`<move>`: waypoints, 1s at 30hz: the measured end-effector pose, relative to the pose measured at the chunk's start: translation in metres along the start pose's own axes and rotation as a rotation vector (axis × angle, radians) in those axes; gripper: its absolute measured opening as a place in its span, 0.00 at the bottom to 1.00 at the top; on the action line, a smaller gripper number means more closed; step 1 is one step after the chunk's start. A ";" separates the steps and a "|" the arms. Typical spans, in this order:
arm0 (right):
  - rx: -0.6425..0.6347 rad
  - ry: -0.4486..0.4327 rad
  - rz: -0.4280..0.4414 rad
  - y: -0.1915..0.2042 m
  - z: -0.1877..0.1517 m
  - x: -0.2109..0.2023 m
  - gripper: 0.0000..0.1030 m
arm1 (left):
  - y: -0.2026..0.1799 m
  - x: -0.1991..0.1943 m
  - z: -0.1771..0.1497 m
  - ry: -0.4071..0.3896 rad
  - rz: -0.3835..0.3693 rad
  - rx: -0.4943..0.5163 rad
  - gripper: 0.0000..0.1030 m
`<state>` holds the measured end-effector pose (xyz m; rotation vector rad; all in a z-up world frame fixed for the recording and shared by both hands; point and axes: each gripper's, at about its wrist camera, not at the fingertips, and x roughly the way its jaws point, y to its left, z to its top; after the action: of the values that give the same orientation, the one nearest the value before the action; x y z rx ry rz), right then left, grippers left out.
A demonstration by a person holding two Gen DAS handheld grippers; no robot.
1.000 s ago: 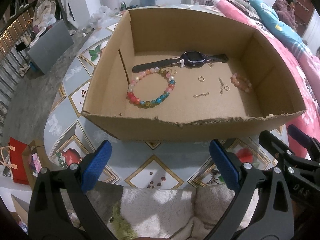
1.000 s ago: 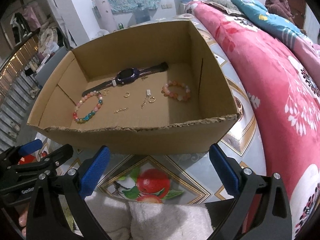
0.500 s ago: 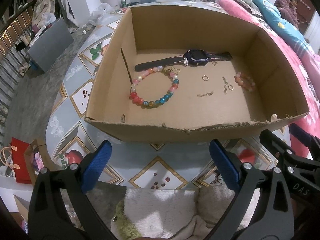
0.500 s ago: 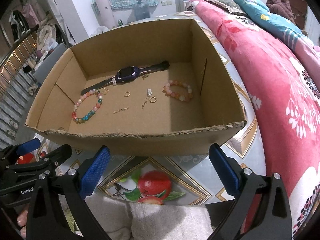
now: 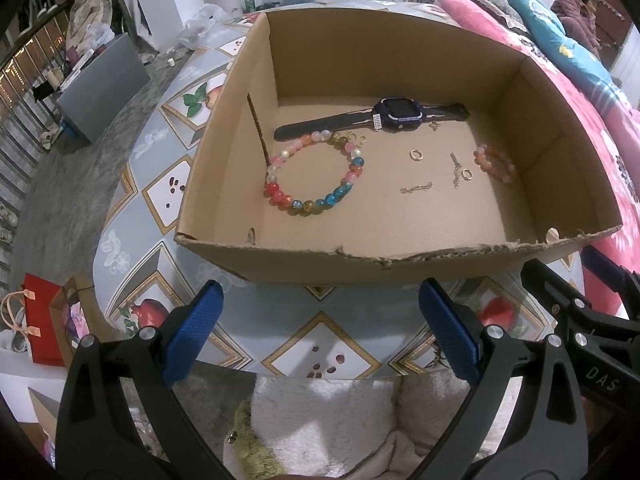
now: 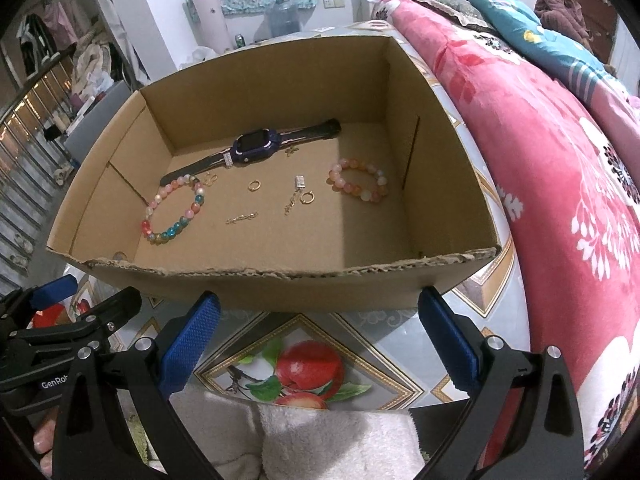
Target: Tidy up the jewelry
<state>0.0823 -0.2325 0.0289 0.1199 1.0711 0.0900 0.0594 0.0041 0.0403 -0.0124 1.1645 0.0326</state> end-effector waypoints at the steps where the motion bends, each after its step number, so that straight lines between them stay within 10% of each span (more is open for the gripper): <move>1: 0.000 0.001 0.000 0.001 0.000 0.000 0.94 | 0.000 0.000 0.000 0.001 0.001 0.000 0.92; 30: 0.005 0.013 -0.001 0.001 0.000 0.003 0.94 | 0.002 0.002 0.000 0.009 0.003 -0.002 0.92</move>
<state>0.0836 -0.2313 0.0265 0.1235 1.0848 0.0874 0.0602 0.0062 0.0384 -0.0127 1.1731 0.0371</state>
